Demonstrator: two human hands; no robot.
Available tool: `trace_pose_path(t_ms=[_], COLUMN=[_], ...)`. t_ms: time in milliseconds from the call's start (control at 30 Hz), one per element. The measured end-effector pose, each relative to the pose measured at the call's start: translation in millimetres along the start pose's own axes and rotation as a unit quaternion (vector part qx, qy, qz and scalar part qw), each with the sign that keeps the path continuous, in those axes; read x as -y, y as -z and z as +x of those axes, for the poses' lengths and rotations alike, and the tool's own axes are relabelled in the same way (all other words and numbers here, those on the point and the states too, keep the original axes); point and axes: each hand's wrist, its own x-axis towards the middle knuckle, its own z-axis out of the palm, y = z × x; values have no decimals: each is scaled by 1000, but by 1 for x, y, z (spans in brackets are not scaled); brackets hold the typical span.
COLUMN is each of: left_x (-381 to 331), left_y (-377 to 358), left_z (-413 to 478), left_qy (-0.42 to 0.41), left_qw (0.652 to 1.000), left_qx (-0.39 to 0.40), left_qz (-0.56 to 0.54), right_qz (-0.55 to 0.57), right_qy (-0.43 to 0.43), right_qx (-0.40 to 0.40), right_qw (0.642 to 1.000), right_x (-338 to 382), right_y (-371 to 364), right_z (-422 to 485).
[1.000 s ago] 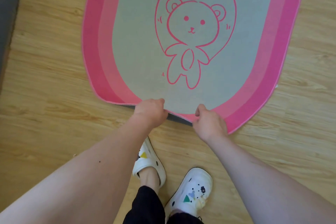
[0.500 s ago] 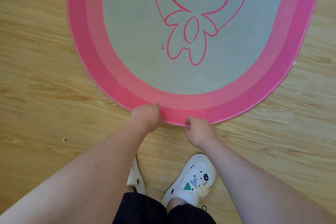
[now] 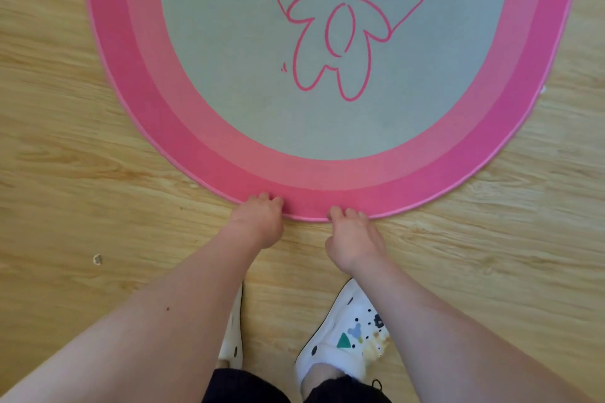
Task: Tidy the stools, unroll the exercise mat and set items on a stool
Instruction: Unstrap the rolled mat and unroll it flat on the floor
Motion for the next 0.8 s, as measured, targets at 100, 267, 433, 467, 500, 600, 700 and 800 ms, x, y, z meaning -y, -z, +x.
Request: trace_pose_path(t_ms=[100, 267, 433, 467, 500, 600, 700, 800], left_x=[2, 11, 25, 27, 30, 43, 54, 63], left_y=[8, 25, 49, 54, 57, 57, 51, 41], left_z=[11, 28, 44, 48, 51, 60, 70, 83], left_qy=[-23, -96, -205, -206, -206, -205, -215, -232], left_qw=[999, 991, 941, 938, 938, 938, 931, 917], left_qx=[-23, -64, -260, -272, -272, -268, -281, -315], left_qz=[42, 74, 66, 64, 66, 74, 86, 76], right_qz=[-61, -109, -123, -130, -139, -135, -132, -141], right_qy=[21, 45, 113, 131, 144, 165, 180, 189], right_qx=[-15, -41, -168, -198, -218, -240, -251, -254], right_qw=[998, 992, 972, 963, 955, 947, 942, 938], right_x=[1, 5, 4, 5, 6, 1, -13, -20], right_y=[12, 22, 41, 47, 51, 56, 50, 40], right_z=[14, 39, 54, 57, 60, 72, 81, 93])
